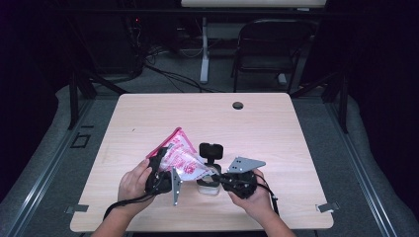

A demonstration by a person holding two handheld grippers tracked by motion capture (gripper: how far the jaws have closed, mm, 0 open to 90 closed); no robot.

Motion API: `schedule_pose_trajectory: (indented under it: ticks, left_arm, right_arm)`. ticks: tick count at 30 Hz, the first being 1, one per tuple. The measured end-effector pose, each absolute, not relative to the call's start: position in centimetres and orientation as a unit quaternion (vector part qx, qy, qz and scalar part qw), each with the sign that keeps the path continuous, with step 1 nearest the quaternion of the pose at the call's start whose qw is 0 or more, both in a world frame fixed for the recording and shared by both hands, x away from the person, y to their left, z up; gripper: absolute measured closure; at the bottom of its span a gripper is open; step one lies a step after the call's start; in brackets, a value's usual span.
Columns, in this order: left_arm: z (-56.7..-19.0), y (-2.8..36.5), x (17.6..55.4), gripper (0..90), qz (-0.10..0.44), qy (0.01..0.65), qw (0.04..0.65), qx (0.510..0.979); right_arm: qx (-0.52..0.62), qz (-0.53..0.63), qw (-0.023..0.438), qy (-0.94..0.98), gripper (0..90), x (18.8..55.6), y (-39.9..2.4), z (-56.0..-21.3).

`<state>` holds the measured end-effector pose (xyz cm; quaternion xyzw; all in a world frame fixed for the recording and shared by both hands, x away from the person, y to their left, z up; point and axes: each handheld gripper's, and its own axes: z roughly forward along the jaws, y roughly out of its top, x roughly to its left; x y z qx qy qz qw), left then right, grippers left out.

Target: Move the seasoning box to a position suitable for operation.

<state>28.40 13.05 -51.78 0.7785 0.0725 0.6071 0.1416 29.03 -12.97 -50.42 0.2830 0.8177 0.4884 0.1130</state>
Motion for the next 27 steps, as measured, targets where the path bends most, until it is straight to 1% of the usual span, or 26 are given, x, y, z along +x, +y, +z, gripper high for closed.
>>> schedule_pose_trajectory:
  ticks: [12, 17, 27]
  left_arm:
    - [-51.66, 13.0, 28.34, 62.5, 0.615, 0.046, 0.125, 0.777]
    - [-51.61, 13.0, 28.38, 62.4, 0.611, 0.041, 0.116, 0.782]
    - [-51.12, 12.9, 28.14, 63.2, 0.618, 0.033, 0.109, 0.778]
  right_arm:
    - [0.286, 0.485, 0.113, 0.818, 90.0, 29.17, -13.04, -50.63]
    - [0.285, 0.483, 0.111, 0.82, 90.0, 29.19, -12.98, -50.71]
    - [0.287, 0.482, 0.109, 0.821, 90.0, 29.21, -12.88, -50.91]
